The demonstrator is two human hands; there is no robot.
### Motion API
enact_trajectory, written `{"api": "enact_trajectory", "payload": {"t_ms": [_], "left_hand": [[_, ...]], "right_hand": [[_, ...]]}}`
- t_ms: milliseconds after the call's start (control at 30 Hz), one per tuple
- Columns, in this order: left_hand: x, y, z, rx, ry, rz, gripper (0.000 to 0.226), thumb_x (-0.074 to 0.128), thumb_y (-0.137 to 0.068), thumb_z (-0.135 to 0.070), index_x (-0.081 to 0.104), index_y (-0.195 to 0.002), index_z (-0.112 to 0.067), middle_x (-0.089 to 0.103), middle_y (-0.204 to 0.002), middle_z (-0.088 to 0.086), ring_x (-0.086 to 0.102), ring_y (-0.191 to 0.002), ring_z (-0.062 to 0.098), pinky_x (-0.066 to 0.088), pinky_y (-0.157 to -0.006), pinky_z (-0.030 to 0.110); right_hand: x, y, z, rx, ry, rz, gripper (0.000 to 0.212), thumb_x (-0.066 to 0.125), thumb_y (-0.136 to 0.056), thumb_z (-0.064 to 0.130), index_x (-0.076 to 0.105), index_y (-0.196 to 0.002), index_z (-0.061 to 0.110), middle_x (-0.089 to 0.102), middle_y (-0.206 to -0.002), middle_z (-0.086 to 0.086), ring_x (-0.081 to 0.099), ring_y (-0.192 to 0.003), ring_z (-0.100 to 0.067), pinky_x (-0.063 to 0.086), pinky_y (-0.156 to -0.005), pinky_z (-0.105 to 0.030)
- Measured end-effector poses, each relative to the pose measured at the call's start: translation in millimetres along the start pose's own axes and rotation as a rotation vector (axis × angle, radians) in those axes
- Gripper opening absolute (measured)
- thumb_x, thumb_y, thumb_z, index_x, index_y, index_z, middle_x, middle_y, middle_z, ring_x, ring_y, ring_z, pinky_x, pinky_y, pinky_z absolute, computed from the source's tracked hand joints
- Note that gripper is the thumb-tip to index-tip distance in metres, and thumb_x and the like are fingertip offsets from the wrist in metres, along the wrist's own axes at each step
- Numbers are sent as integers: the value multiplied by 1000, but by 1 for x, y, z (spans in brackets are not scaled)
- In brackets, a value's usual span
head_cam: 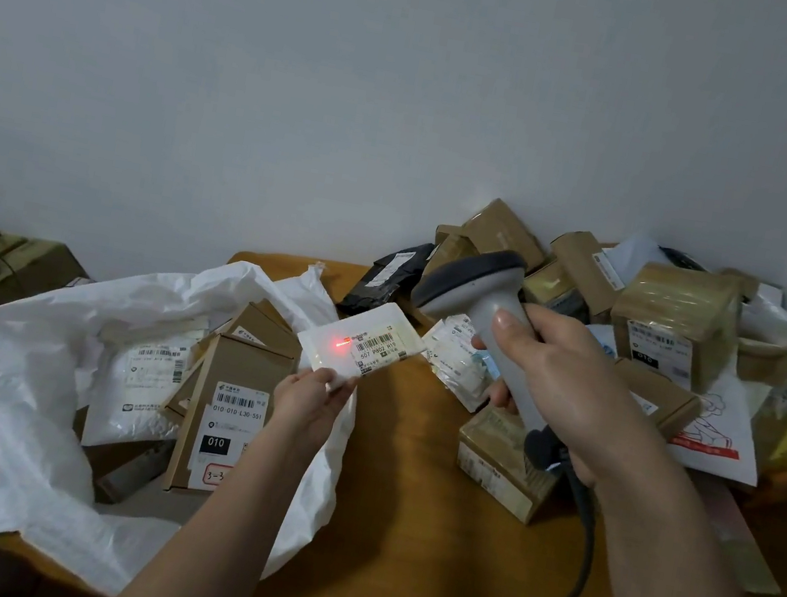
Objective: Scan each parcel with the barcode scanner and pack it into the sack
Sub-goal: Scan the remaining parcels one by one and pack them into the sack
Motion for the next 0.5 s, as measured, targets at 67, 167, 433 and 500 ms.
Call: {"api": "enact_trajectory", "payload": {"t_ms": [67,167,433,500], "left_hand": [[-2,0,0,-2,7,-8,35,52,-93,11,42,-127,8,56,-118,29,62,-95,37,61,-58,31],[-4,-1,0,-6,2,-23,39,52,-94,11,40,-130,8,55,-124,29,60,-106,39,59,-59,31],[-12,-5,-3,2,2,-74,42,49,-95,12,36,-134,12,50,-132,33,55,-118,44,52,-84,37],[-15,-4,-5,0,12,-84,41,49,-95,11,37,-134,11,51,-132,33,56,-118,43,53,-82,36]], "right_hand": [[-3,4,7,-14,23,2,27,43,-103,35,61,-108,15,66,-95,-8,60,-62,-11,51,-68,-34],[-4,8,15,-34,64,16,27,44,-102,35,61,-108,15,66,-99,-10,60,-63,-12,52,-72,-40],[1,15,26,-62,89,41,26,45,-101,37,64,-99,18,59,-71,4,57,-55,-5,47,-66,-33],[3,13,27,-67,92,42,26,45,-101,38,63,-101,19,59,-72,6,57,-53,-3,45,-64,-30]]}}
Point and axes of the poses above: each hand's wrist, its own y-axis away from the middle knuckle, its own x-axis out of the palm, z = x × y, the point moved 7 cm from there along -y, towards the middle knuckle
